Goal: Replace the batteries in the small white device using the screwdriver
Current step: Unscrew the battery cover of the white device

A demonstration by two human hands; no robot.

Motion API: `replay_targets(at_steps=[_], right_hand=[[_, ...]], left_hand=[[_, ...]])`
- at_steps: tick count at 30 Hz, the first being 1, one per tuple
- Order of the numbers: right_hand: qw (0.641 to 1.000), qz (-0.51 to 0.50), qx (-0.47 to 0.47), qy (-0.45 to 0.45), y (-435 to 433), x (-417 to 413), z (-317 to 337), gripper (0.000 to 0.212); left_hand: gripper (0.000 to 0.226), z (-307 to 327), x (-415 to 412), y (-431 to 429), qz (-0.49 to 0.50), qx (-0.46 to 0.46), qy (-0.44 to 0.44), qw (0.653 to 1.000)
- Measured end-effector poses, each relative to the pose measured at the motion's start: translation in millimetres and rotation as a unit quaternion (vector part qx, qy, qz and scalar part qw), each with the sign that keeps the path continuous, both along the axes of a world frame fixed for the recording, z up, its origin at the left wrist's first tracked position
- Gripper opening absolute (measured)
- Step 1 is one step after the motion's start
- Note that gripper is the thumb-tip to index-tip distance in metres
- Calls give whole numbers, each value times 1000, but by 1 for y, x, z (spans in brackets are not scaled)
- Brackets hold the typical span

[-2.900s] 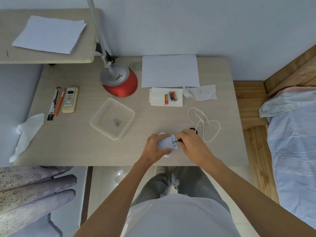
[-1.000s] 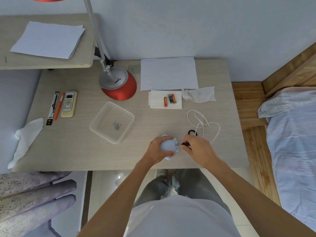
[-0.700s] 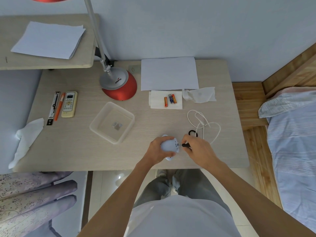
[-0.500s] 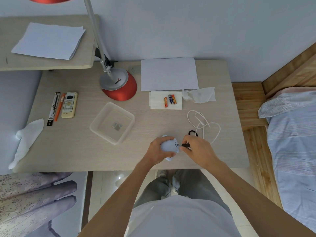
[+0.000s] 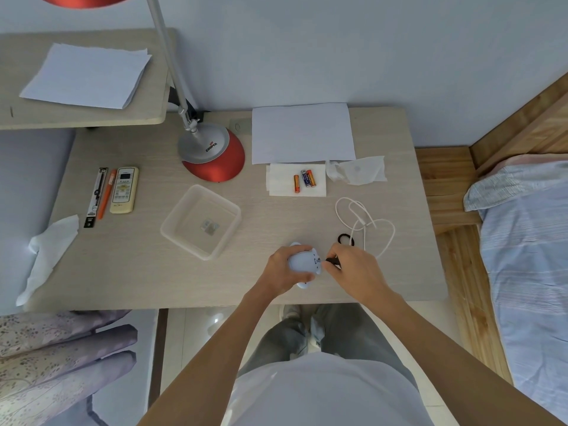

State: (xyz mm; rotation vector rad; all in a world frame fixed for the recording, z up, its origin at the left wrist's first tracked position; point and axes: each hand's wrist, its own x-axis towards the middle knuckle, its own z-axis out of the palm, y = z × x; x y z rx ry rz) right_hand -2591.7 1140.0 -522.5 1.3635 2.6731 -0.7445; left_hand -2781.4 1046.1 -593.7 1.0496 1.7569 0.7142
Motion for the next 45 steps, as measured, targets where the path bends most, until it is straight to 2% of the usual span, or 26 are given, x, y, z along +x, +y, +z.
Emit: replay_targets(at_steps=[4,7,12,17,24,28,32,35,37,39,41,43,45], right_hand=[[999,-46,9,20,-2,3,7,15],[987,-133,21,88,4,18,20,8],[937,-294,54,184,23,61,36,8],[894,-414,50,165,42,95,19,14],[875,-480,7,68,53,108,-39,12],[868,-494,-17,55,62,106,-55,12],[865,-496,-42,63,71,112,-63,21],[818,-558,-47,130,76,128,-58,40],[797,-577,-15,180,74,131,-38,37],[799,-557,37,226,65,119,0,30],[822,-498,63,270,49,94,36,22],[867,-395,37,303,29,60,58,19],[926,-258,-38,273,10,27,53,32]], left_hand=[[70,2,-2,2,-10,-8,-1,1000],[68,3,-5,3,-13,-10,-6,1000],[69,5,-7,2,-17,-14,-7,1000],[70,5,-14,0,-39,-9,19,999],[74,1,-23,-7,-60,-8,74,995],[74,-2,-29,-12,-54,-9,90,994],[75,0,-31,-15,-56,-15,101,993],[75,3,-29,-16,-58,-12,103,993],[75,5,-27,-17,-59,-14,102,993],[75,7,-27,-17,-61,-13,108,992],[75,9,-28,-17,-61,-13,115,991],[75,12,-29,-17,-59,-14,119,991],[76,15,-29,-17,-62,-11,126,990]])
